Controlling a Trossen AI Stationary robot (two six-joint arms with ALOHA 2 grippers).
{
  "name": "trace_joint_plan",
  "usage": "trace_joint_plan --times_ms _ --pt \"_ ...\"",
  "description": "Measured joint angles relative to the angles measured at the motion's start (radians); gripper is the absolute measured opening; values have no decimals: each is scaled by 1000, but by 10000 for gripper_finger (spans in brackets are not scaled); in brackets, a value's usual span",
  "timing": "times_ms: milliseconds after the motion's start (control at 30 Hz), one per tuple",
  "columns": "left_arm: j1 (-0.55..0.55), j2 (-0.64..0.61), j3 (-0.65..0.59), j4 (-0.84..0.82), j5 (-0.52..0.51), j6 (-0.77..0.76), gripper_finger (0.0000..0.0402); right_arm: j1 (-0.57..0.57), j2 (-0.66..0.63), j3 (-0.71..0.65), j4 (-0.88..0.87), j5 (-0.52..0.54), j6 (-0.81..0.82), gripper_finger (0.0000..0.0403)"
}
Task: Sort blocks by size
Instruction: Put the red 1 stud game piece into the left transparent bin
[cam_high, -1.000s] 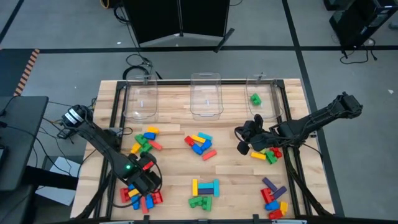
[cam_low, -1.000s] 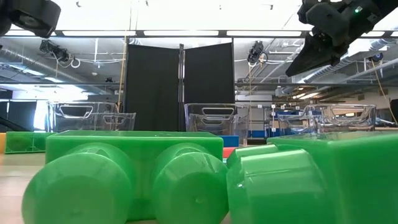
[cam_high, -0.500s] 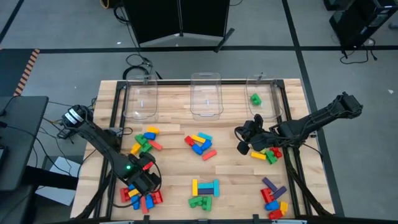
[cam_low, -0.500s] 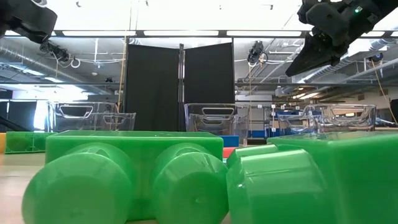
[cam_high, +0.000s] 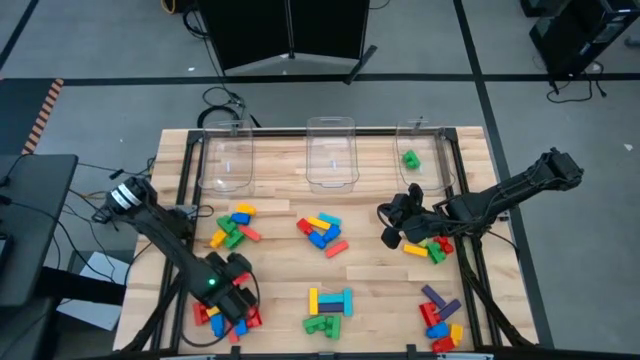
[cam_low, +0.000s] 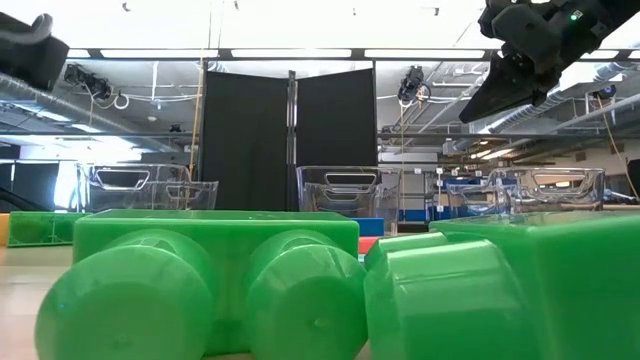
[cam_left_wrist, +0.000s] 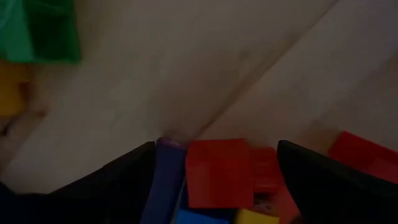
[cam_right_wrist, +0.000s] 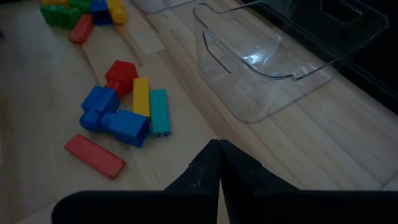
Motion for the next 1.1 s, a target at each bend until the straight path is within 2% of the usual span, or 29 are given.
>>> trace_joint_plan --times_ms 300,533,800,1100 --pt "-3 105 5 10 152 22 340 0 0 0 0 0 3 18" --pt "-5 114 3 30 162 20 332 0 0 0 1 1 3 20" --pt "-5 115 3 31 163 27 274 0 0 0 1 1 3 18" --pt "-5 116 2 15 163 55 283 0 0 0 1 1 2 21"
